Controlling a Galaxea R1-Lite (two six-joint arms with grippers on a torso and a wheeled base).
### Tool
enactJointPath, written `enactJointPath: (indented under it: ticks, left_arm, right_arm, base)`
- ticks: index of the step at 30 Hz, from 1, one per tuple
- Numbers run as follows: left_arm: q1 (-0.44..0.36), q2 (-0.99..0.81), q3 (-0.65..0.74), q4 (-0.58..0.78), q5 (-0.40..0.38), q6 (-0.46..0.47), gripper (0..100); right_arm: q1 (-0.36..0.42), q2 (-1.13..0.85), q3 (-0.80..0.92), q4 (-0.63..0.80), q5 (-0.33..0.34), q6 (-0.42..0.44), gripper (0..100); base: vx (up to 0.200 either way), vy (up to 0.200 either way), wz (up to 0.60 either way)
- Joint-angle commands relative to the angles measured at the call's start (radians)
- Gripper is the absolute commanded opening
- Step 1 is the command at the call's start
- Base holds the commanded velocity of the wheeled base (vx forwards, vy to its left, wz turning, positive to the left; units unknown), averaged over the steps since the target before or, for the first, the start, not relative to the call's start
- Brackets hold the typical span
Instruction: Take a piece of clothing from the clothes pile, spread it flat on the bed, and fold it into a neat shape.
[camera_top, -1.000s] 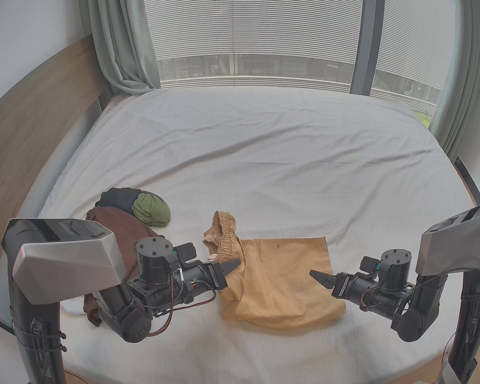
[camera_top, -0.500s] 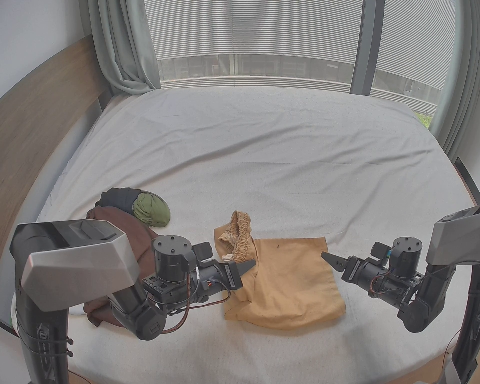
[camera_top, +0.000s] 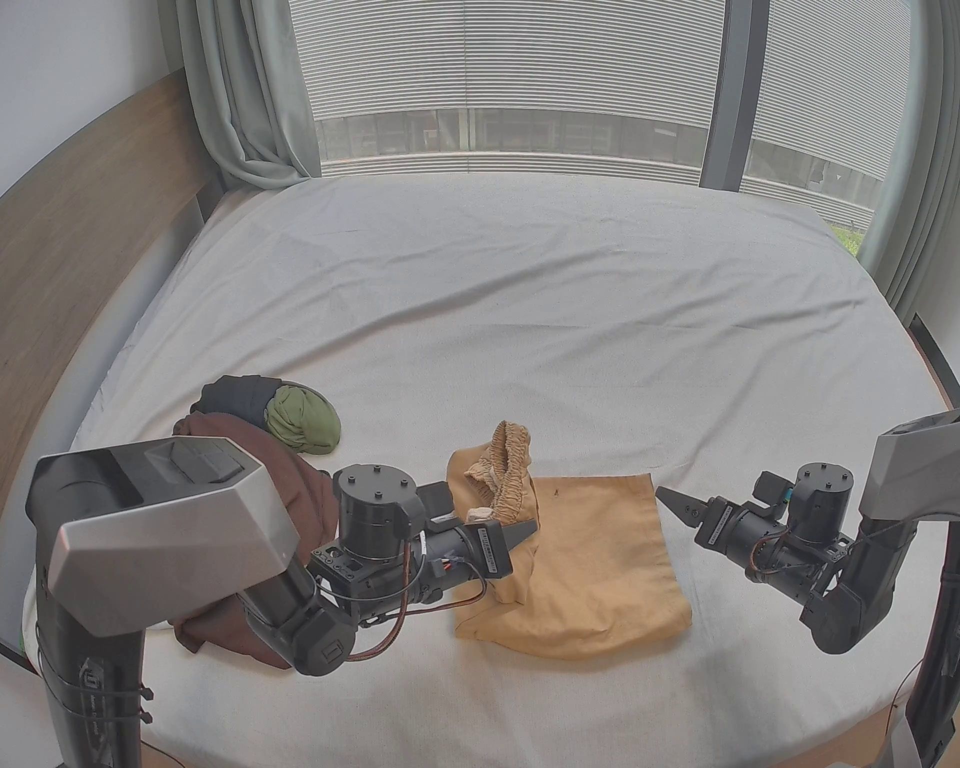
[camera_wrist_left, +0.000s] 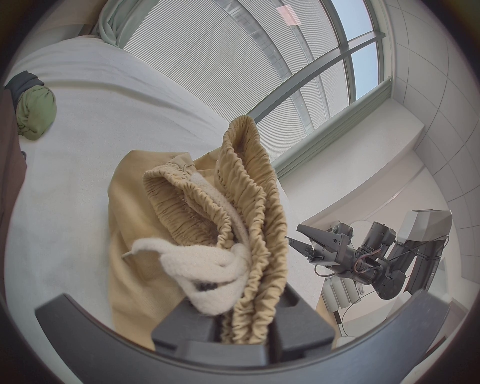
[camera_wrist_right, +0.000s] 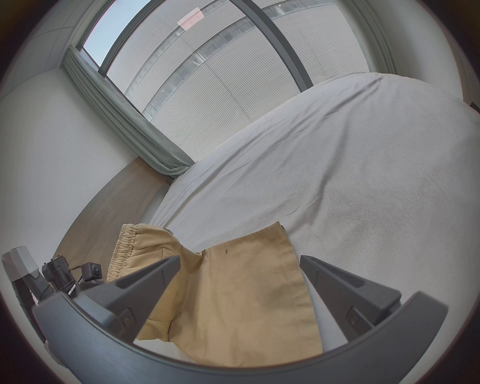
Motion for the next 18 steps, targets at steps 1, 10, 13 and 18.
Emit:
enactJointPath:
  ticks: [1, 10, 13, 18]
  left_arm:
    - [-0.012, 0.004, -0.033, 0.017, 0.001, -0.001, 0]
    - [-0.062, 0.034, -0.120, 0.104, 0.026, -0.002, 0]
    - [-0.072, 0.044, -0.147, 0.124, 0.032, -0.002, 0]
    - [-0.091, 0.060, -0.200, 0.173, 0.032, -0.002, 0]
  right_arm:
    - [-0.016, 0.000, -0.008, -0.001, 0.011, 0.000, 100]
    - [-0.030, 0.000, -0.011, -0.001, 0.014, 0.002, 100]
    - [-0.039, 0.000, -0.023, -0.001, 0.014, 0.002, 100]
    - [-0.054, 0.001, -0.034, 0.000, 0.015, 0.002, 100]
  base:
    - [0.000, 0.000, 0.00]
    - [0.000, 0.000, 0.00]
    - [0.000, 0.000, 0.00]
    - [0.000, 0.000, 0.00]
